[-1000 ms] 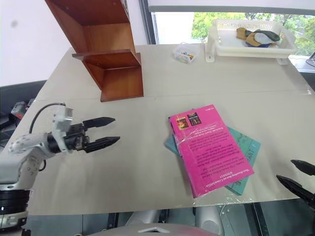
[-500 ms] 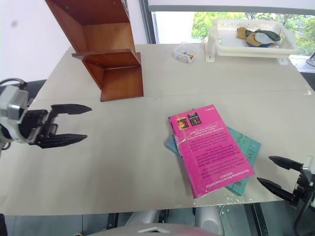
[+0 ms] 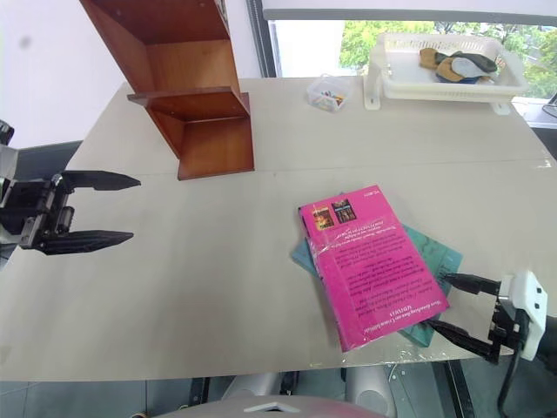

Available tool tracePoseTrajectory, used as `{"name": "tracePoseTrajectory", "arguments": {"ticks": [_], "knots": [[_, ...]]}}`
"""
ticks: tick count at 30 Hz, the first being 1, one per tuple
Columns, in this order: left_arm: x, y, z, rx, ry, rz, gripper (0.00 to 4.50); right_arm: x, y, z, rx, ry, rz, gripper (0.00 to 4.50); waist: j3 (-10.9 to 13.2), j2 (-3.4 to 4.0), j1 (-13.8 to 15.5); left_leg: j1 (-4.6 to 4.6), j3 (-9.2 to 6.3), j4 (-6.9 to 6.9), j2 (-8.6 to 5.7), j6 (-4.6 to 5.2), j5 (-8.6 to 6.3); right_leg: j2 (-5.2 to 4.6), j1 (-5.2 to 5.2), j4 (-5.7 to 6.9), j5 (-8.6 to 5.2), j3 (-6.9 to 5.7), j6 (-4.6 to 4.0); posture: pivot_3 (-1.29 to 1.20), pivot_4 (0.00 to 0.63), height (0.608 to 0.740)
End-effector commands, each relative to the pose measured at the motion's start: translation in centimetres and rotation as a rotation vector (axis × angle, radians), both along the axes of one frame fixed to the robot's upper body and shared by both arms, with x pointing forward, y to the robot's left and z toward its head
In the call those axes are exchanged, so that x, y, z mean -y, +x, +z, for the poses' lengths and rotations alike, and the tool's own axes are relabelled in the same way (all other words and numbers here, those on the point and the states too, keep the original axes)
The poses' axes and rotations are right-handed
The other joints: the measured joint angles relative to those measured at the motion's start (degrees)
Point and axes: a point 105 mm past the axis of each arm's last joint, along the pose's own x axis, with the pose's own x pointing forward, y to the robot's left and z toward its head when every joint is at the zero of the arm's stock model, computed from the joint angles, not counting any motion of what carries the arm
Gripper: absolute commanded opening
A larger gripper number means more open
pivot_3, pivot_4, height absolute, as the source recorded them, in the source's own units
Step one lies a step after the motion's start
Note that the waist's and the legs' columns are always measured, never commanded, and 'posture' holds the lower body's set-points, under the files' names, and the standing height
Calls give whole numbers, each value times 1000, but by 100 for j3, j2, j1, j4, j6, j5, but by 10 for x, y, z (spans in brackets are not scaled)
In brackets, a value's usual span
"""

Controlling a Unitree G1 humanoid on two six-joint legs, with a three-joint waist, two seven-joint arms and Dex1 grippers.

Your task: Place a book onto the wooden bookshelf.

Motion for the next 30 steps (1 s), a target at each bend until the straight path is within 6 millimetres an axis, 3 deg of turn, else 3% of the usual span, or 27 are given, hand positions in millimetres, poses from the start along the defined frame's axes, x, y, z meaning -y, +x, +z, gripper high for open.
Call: {"name": "tracePoseTrajectory", "arguments": {"ticks": [1, 9, 30], "knots": [[1, -2, 9, 51, 7, -13, 4441, -13, 5, 6, 37, 8, 30, 4500, 0, -1, 0, -1, 0, 0, 0, 0, 0, 0, 0, 0, 0, 0, 0, 0, 150, 740], [0, -3, 7, 57, -5, -10, 4441, -33, 12, 2, 20, 77, 47, 4500, 1, -2, 0, -1, 0, 0, 0, 0, 0, 0, 0, 0, 0, -1, 0, 0, 150, 740], [0, -1, 7, 53, -16, -14, 4441, -61, 27, -11, -17, 100, 99, 4500, 0, -3, -3, 0, 0, 1, -1, 0, 1, 3, -2, 2, 0, -3, 0, 0, 150, 740]]}}
